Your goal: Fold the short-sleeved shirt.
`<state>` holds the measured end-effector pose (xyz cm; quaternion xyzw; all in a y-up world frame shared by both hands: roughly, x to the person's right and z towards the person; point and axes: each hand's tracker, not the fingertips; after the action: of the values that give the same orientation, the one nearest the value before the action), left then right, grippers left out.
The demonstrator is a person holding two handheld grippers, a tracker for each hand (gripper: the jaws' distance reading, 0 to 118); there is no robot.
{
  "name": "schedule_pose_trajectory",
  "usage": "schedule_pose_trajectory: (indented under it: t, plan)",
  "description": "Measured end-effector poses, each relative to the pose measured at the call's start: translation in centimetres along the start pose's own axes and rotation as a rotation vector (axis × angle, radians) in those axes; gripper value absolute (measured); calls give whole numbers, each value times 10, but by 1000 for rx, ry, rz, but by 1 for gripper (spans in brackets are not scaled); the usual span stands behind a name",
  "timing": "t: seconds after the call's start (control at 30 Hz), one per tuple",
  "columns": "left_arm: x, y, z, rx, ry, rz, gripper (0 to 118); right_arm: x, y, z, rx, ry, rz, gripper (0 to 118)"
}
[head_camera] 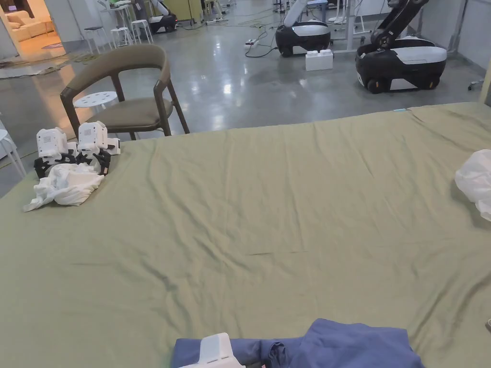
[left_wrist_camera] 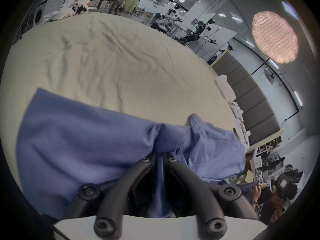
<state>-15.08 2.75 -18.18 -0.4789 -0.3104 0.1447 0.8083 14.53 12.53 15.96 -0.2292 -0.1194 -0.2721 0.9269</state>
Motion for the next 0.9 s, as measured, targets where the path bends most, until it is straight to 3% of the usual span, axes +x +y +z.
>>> schedule_pose_trajectory:
  t: [0.1, 0.13, 0.27, 0.4, 0.43, 0.5, 0.53, 0.6, 0.63, 0.73, 0.9]
  plan:
    - [-19, 16, 39, 127, -19, 17, 69, 0, 0, -4, -13, 3, 10, 0]
    - [-31, 21, 52, 171, -8, 44, 81, -1, 0, -5, -18, 6, 13, 0]
    - [-92, 33, 88, 271, 73, 249, 82, -3, -3, -13, -43, 17, 17, 0]
    - [-147, 23, 90, 203, -61, 557, 75, -7, -7, -19, -70, 25, 27, 0]
    - [-152, 18, 84, 182, -93, 590, 68, -8, -7, -20, -77, 26, 29, 0]
    - [-153, 12, 69, 119, -125, 582, 64, -10, -7, -21, -83, 29, 30, 0]
    - [-150, 9, 62, 107, -150, 563, 52, -11, -7, -22, -85, 31, 30, 0]
    - [-142, 8, 52, 84, -119, 564, 17, -14, -5, -20, -83, 33, 36, 0]
    - [-143, 11, 54, 94, -113, 579, 11, -16, -4, -19, -80, 32, 42, 0]
    - [-145, 17, 62, 119, -123, 555, 3, -17, -3, -17, -76, 32, 49, 0]
    - [-138, 41, 104, 227, -100, 487, 3, -15, -1, -15, -77, 33, 60, 0]
